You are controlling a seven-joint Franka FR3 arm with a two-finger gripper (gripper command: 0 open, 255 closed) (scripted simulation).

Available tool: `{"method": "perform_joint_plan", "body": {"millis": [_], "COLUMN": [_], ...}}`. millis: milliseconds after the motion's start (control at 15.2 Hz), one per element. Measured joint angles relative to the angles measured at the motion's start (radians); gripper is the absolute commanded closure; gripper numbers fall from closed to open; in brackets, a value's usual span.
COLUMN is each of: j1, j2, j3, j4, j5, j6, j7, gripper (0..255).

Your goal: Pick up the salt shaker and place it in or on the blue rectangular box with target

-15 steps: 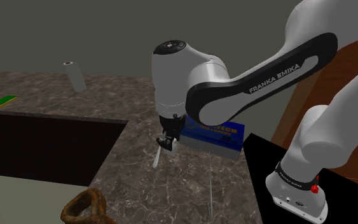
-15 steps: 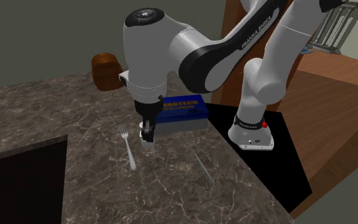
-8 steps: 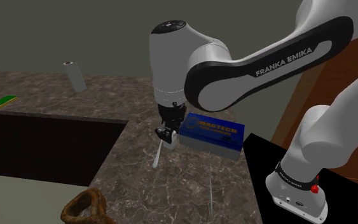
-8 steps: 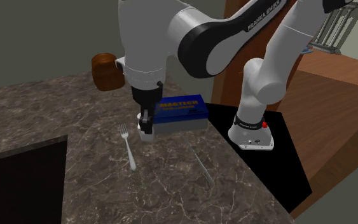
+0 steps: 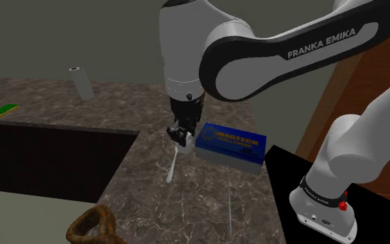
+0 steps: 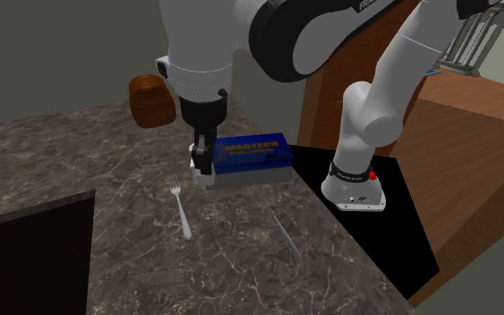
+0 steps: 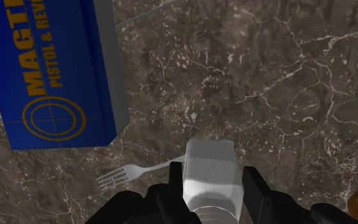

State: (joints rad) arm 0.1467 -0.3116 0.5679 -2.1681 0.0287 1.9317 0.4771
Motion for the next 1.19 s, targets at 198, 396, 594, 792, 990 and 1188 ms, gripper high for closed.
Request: {"method": "perform_joint_plan", "body": {"millis": [198,396,594,792,990,1188], "j1": [0.002,0.002,-0.003,-0.012,-0.029,-0.048], "j2": [-0.073,-0.156,-0.230,-0.302,-0.363,-0.419], "j3": [-0.047,-0.111,-0.177,-0.244,-0.314,-0.380], "j4": [-0.059,-0.125,-0.196,-0.254,-0.302,-0.339], "j5": [0.024,0.040,0.042,0.032,0.011,-0.016], "j6": [-0.007,-0.018,-0.019,-0.032,-0.043,-0.060], "j7": [-0.061,-0.138,-0.217,-0.292,-0.370,-0.442], "gripper": [255,255,255,255,255,255]}}
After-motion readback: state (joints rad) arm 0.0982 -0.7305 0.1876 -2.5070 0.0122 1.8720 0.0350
